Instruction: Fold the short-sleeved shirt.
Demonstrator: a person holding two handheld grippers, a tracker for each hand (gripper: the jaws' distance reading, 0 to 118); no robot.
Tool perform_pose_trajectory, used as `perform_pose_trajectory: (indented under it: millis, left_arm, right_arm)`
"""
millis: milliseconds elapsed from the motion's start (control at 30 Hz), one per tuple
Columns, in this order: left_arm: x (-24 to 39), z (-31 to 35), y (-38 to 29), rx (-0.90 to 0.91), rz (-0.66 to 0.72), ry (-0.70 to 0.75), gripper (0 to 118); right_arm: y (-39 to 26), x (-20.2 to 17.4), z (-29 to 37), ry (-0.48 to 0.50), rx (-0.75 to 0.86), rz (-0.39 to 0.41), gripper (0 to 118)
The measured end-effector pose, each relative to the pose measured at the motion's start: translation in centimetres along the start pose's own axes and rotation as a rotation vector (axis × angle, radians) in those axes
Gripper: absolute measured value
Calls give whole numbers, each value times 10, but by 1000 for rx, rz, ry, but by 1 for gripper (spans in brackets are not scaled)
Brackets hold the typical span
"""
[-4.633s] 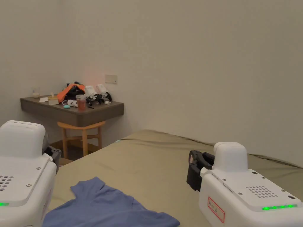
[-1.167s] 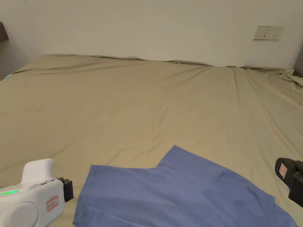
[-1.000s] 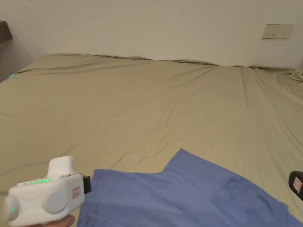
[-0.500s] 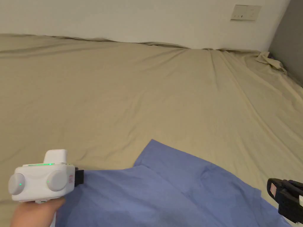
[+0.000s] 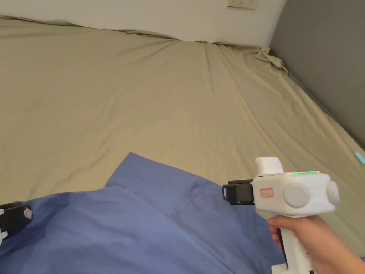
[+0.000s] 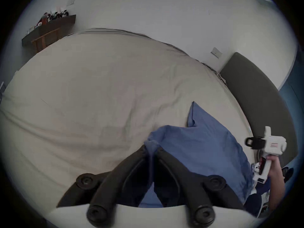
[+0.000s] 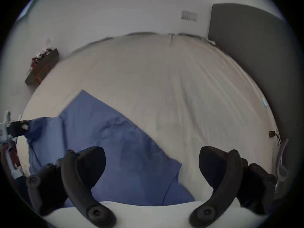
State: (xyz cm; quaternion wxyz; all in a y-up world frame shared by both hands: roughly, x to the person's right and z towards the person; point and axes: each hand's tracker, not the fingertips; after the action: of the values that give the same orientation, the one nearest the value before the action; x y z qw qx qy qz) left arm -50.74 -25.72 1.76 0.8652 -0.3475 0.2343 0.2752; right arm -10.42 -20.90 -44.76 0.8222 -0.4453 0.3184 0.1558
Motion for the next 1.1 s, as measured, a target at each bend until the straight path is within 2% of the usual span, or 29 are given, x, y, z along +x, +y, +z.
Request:
perform_pose_trajectory:
  millis: [67, 167, 233, 300, 400, 467, 500, 567, 600, 700, 767, 800, 900, 933, 1000, 1100]
  left_arm:
    - [0, 2, -3, 0, -3, -1, 3]
    - [-3, 5, -5, -8, 7, 20, 3]
    - [-6, 6, -10, -18, 33, 21, 3]
    - [-12, -1, -15, -22, 54, 35, 3]
    - [-12, 5, -17, -11, 60, 66, 3]
    - [-12, 5, -16, -8, 65, 64, 3]
    - [-12, 6, -16, -5, 70, 63, 3]
    - [-8, 11, -18, 6, 81, 57, 3]
    - [-7, 13, -17, 13, 87, 51, 3]
    - [0, 27, -21, 44, 205, -30, 3]
    - [1, 44, -13, 123, 274, -90, 3]
    - [-1, 57, -2, 181, 274, -107, 3]
    - [2, 92, 38, 289, 209, -143, 3]
    - [8, 105, 53, 327, 191, -167, 3]
    - [15, 123, 79, 400, 196, -213, 3]
    - [21, 143, 119, 487, 252, -284, 3]
  right_arm:
    - [0, 1, -15, -60, -83, 16, 118]
    - [10, 8, -65, -99, -165, 45, 117]
    - [3, 1, -71, -141, -230, 91, 112]
    - [-2, -8, -60, -149, -132, 101, 103]
    - [-16, -27, -50, -155, -63, 181, 70]
    - [-24, -41, -46, -145, -46, 194, 15]
    - [-27, -51, -40, -144, -34, 215, 6]
    - [-31, -64, -35, -197, -18, 262, 6]
    - [-31, -66, -28, -177, 11, 250, 6]
    - [-11, -46, 14, -24, 182, 44, 6]
    - [6, -33, 57, 42, 319, -14, 6]
    - [16, -28, 83, 66, 385, -3, 6]
    - [45, -24, 151, -12, 542, 89, 6]
    - [55, -22, 174, -11, 592, 111, 6]
    - [77, -19, 209, -12, 669, 138, 6]
    - [110, -28, 261, -89, 737, 136, 6]
